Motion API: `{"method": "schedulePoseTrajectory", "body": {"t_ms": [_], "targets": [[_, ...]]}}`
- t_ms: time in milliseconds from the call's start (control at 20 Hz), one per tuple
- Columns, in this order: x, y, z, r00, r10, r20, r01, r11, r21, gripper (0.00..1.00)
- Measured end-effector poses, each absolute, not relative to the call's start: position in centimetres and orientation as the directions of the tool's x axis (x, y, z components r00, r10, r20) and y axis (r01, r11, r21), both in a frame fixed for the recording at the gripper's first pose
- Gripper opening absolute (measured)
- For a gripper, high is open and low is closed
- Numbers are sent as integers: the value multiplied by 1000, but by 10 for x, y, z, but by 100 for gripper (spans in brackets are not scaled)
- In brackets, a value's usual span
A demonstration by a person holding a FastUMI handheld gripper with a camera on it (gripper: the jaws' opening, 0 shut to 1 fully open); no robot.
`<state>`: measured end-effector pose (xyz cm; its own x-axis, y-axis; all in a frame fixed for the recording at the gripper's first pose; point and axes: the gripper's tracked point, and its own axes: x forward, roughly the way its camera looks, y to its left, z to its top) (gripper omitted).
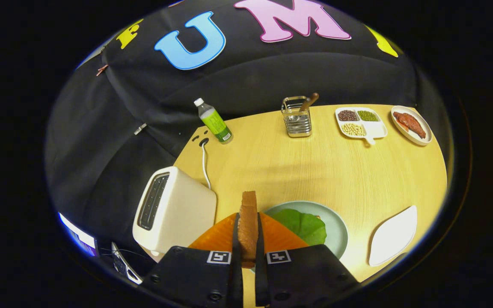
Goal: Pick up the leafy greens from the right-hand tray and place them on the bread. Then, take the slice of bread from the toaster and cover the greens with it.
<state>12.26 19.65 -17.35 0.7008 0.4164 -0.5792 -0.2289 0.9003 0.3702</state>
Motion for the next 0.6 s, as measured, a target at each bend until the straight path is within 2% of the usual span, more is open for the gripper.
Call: {"method": "schedulePoseTrajectory", "body": {"t_ms": [450, 500, 600], "targets": [[122, 162, -215, 688, 386, -615, -208, 916, 342, 21], [124, 155, -219, 693, 371, -618, -201, 923, 328, 24], [125, 138, -225, 706, 333, -626, -198, 940, 277, 45]]}}
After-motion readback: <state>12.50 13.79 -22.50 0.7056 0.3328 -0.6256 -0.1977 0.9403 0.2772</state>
